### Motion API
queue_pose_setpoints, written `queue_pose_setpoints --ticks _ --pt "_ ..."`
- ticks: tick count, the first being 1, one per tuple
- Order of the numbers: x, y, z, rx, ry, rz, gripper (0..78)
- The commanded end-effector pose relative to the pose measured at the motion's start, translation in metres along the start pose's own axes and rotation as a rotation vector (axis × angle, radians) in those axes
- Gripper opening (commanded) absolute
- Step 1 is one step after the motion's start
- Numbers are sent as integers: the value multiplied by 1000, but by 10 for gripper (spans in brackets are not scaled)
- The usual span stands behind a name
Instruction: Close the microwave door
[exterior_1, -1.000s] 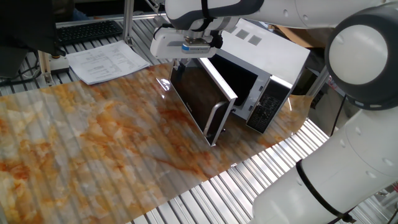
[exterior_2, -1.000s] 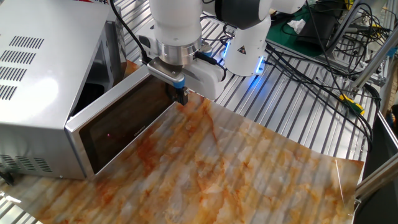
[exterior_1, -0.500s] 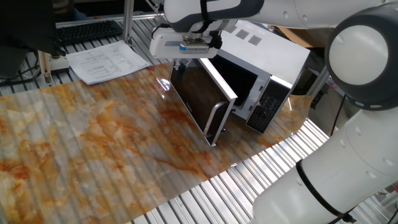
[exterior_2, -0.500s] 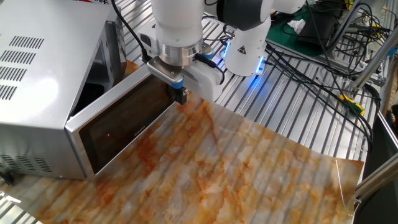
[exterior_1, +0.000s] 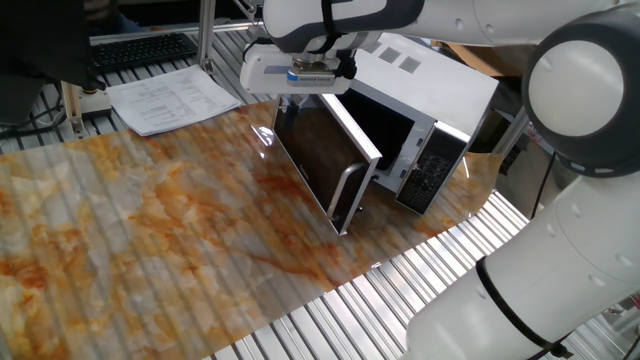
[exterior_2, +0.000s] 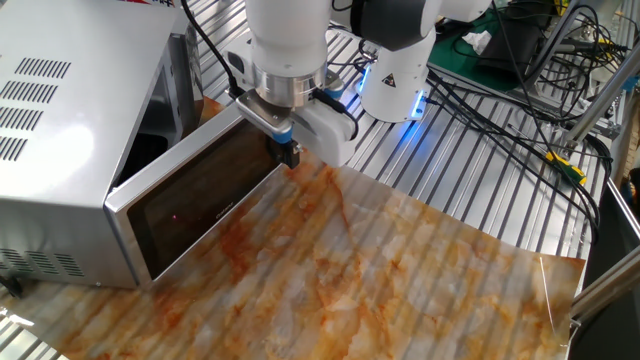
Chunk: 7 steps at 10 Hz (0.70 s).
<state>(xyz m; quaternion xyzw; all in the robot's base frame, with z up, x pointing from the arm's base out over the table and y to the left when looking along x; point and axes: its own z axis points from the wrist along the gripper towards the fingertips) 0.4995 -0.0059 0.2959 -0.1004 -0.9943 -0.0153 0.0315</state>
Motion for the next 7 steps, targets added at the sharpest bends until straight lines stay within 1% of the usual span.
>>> queue_pose_setpoints --ticks 1,2,3,4,5,7 --pt "0 0 -1 -26 -3 55 0" --pt "0 0 -1 -25 0 69 0" --pt "0 0 -1 -11 2 102 0" --pt "0 0 -1 -11 2 102 0" --pt "0 0 -1 6 -5 127 0" --pt "0 0 -1 2 5 155 0"
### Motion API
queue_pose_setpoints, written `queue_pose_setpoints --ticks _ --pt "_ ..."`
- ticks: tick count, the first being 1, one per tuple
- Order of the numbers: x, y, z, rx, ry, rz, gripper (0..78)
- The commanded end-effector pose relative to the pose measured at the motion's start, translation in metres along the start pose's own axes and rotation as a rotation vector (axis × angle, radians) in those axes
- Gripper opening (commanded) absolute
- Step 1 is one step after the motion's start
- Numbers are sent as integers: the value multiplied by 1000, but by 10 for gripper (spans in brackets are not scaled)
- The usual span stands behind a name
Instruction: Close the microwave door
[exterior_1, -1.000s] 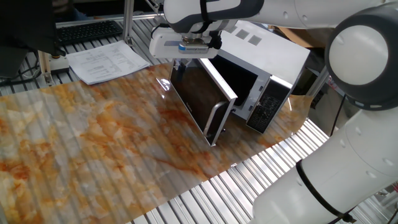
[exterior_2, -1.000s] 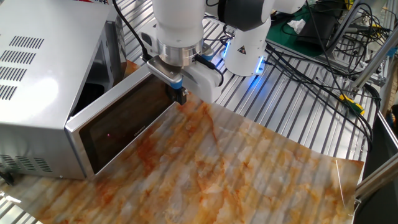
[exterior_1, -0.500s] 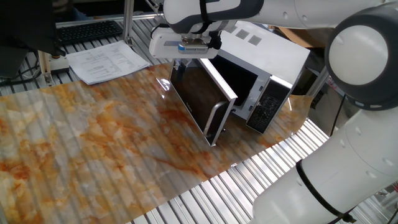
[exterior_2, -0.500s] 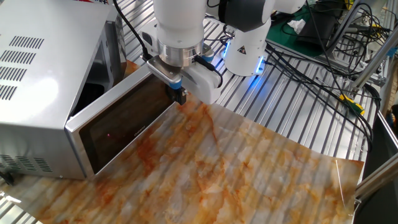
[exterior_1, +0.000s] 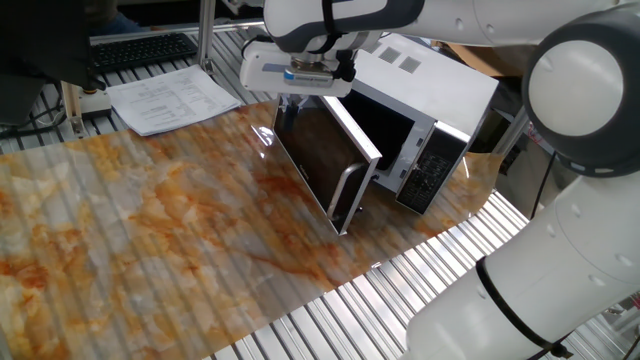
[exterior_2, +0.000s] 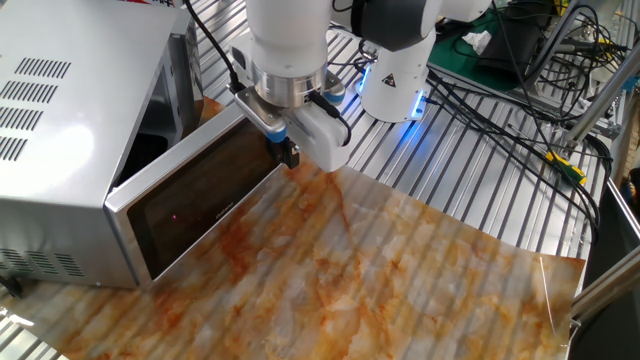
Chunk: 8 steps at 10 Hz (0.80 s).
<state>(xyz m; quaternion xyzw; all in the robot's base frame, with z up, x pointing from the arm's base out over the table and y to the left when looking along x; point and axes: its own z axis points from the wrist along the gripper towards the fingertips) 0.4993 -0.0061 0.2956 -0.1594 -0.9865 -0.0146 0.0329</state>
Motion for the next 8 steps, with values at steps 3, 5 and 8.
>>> queue_pose_setpoints --ticks 3,5,8 --pt "0 0 -1 28 5 58 0" --pt "0 0 -1 29 6 73 0" --pt "0 0 -1 36 13 120 0"
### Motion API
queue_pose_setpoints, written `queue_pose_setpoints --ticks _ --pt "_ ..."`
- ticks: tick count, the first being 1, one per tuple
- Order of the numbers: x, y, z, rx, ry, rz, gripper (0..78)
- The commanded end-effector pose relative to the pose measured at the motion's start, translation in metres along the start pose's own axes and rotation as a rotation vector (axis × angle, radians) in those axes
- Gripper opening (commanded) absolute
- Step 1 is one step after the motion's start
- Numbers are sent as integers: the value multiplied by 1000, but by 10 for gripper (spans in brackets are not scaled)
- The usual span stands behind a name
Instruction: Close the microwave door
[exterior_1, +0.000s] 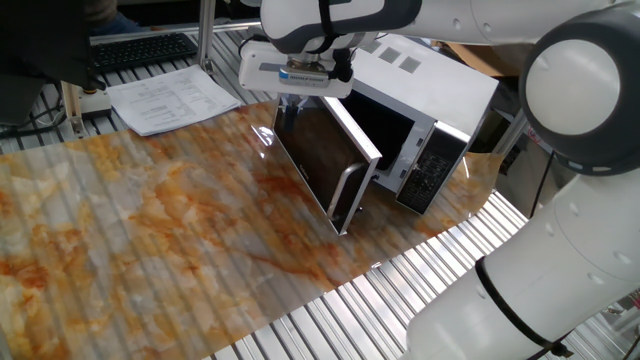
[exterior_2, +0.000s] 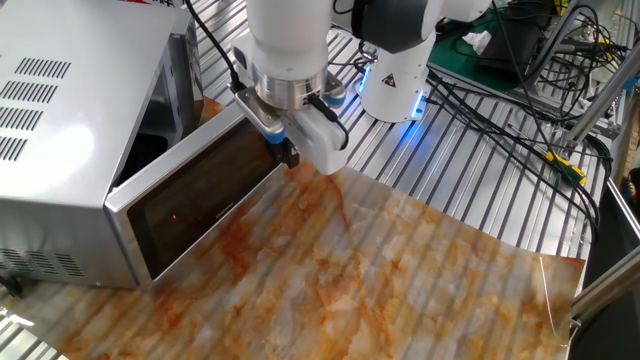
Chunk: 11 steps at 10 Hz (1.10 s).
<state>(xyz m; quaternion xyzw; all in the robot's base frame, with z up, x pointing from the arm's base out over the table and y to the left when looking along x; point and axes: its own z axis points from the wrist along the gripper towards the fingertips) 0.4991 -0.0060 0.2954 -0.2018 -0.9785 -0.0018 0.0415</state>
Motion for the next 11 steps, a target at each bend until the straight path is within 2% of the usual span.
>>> queue_pose_setpoints --ticks 1,3,4,5,11 --pt "-1 0 -2 15 -2 38 0" --pt "-1 0 -2 28 -6 41 0" --pt "0 0 -2 44 1 19 0" --pt "0 0 -1 44 5 13 0" --pt "27 -5 12 62 -10 3 0"
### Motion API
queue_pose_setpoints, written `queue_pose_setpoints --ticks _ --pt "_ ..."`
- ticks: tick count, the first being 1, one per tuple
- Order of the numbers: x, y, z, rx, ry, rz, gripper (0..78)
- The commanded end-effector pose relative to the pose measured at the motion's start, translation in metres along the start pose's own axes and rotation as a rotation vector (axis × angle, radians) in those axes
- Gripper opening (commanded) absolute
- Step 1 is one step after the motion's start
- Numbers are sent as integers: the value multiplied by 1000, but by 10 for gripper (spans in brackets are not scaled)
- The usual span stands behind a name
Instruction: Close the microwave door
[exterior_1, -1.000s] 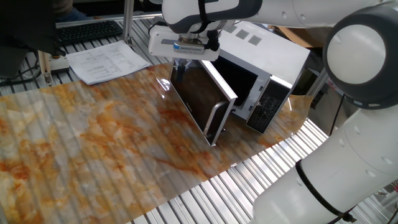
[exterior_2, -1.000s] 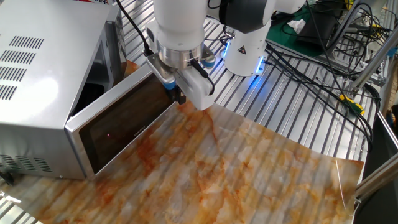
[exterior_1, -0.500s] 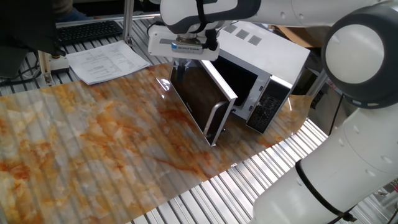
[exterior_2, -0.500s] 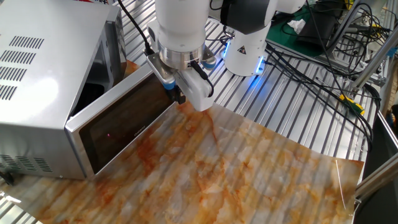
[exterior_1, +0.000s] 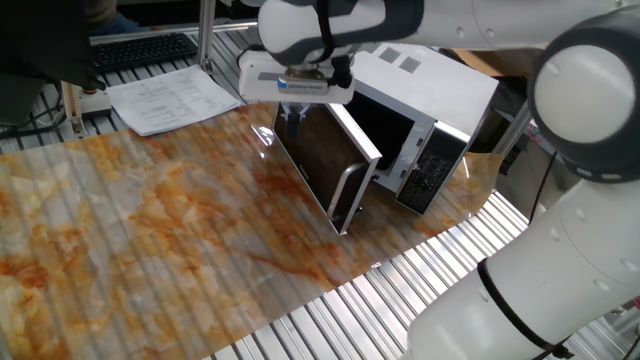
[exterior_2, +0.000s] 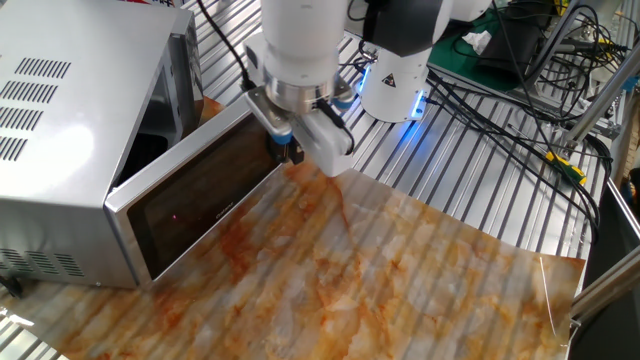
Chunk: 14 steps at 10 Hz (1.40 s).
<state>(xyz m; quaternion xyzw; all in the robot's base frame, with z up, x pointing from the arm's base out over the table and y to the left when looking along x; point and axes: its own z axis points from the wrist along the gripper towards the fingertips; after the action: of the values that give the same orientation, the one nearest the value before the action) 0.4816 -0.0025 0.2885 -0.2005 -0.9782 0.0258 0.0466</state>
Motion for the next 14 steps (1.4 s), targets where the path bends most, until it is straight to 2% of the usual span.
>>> queue_pose_setpoints --ticks 1,3,5,7,10,11,12,14 --pt "15 -3 6 6 -9 1 0" --pt "22 -5 10 5 -9 -16 0" --pt "23 -9 10 3 -8 -29 0" --pt "22 -27 9 -8 -2 -61 0" --pt "21 -49 2 -2 6 -80 0" --pt "24 -58 3 0 6 -92 0" --pt "24 -60 4 0 6 -97 0" --pt "25 -79 13 -1 0 -112 0"
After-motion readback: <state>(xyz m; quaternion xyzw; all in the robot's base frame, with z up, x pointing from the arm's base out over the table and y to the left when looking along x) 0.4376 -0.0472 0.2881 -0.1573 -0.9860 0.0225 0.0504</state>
